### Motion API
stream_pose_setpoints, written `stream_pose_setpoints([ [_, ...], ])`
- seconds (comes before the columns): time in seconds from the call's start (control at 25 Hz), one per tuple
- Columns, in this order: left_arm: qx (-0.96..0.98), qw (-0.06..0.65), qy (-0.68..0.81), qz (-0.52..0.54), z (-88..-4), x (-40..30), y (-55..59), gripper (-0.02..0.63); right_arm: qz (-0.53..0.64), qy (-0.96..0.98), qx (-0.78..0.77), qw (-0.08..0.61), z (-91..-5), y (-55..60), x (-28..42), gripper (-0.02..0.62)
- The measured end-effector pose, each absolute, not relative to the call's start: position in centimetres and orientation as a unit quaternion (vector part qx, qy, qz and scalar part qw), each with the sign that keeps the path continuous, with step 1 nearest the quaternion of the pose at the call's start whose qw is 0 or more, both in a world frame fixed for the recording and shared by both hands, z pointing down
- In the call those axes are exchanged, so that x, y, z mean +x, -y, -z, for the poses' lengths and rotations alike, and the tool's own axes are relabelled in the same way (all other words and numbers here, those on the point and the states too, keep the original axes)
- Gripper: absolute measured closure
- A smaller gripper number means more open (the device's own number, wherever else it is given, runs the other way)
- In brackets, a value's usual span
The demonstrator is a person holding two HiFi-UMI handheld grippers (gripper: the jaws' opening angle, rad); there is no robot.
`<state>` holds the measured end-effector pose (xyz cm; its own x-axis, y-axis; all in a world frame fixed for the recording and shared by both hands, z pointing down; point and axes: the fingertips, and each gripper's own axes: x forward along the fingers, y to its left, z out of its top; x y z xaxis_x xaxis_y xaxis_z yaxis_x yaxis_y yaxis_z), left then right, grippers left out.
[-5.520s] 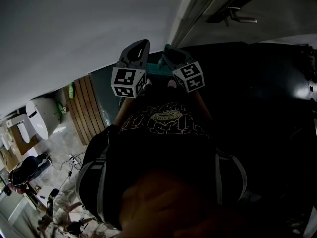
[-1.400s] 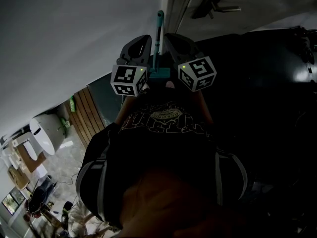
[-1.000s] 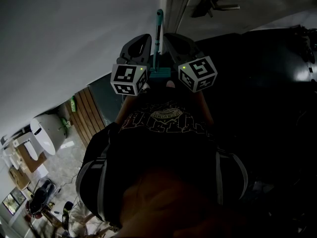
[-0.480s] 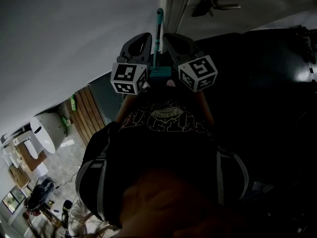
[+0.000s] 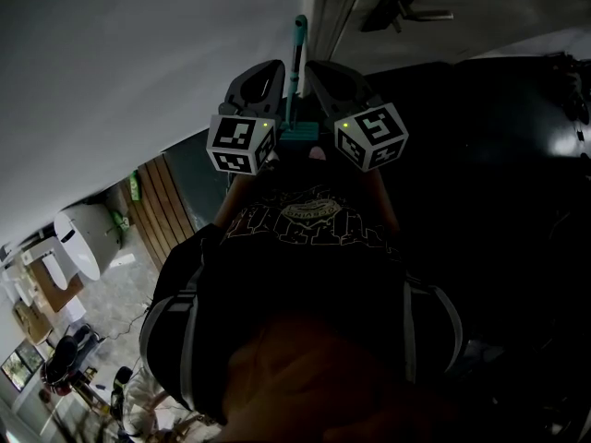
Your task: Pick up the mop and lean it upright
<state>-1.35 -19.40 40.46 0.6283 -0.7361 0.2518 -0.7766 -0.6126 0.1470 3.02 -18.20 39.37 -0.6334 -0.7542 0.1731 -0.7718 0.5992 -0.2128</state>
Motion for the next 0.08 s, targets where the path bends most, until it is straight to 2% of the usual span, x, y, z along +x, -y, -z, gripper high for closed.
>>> stream_pose_setpoints([
  [0.08, 0.894, 0.122, 0.423, -0.084, -40.72, -1.59, 19.58, 0.558, -0.135, 0.894, 0.426, 0.031, -39.56, 18.38, 2.8, 0.577],
])
